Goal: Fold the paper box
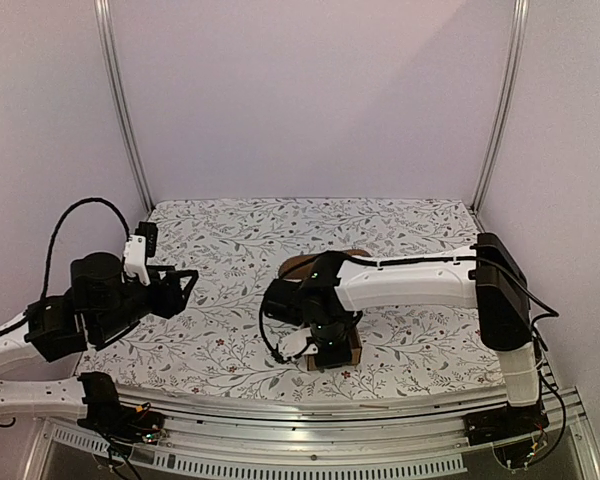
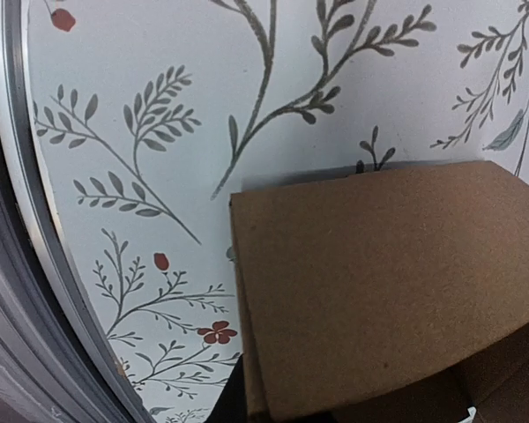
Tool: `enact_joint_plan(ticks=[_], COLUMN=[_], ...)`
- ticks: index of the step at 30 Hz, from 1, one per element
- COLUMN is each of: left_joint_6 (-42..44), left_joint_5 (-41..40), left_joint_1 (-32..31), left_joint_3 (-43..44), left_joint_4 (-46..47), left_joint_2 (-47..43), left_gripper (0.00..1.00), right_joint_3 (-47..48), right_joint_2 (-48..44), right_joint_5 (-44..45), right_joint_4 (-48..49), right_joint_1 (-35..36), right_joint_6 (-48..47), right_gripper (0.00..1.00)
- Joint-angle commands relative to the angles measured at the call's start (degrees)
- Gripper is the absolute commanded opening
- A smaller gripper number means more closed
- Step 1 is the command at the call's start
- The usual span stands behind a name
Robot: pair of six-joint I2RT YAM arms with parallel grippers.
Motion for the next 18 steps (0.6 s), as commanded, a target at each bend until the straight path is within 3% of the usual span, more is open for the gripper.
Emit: enact_joint_plan(ticks=[1, 5, 9, 14, 18], left_joint_6=[5.0, 4.8, 5.2, 9.3, 11.9], left_joint_5=[-3.6, -0.4, 2.6, 11.0, 19.5], left_joint_1=[0.5, 0.6, 0.6, 0.4, 0.1], left_joint_3=[-1.9, -1.4, 0.1, 0.2, -2.1], left_joint_4=[1.8, 3.9, 4.7, 10.6, 23.1], left_joint_2=[-0.9, 1.4, 4.4, 10.2, 14.3], left_gripper=[0.61, 0.61, 0.63, 0.64, 0.64], right_joint_3=[3.6, 3.0, -4.2, 1.3, 8.1], right_joint_2=[2.0, 0.3, -10.0, -14.6, -17.4], right_joint_5=[4.6, -0.1, -11.7, -13.4, -15.1], right_joint_4=[-0.8, -4.8, -5.5, -11.2, -12.5], right_joint_1=[-1.3, -1.3, -1.4, -1.6, -5.1], right_joint_6=[-1.7, -4.2, -8.3, -13.2, -14.0], right_gripper=[0.17, 0.33, 0.44, 0.47, 0.48])
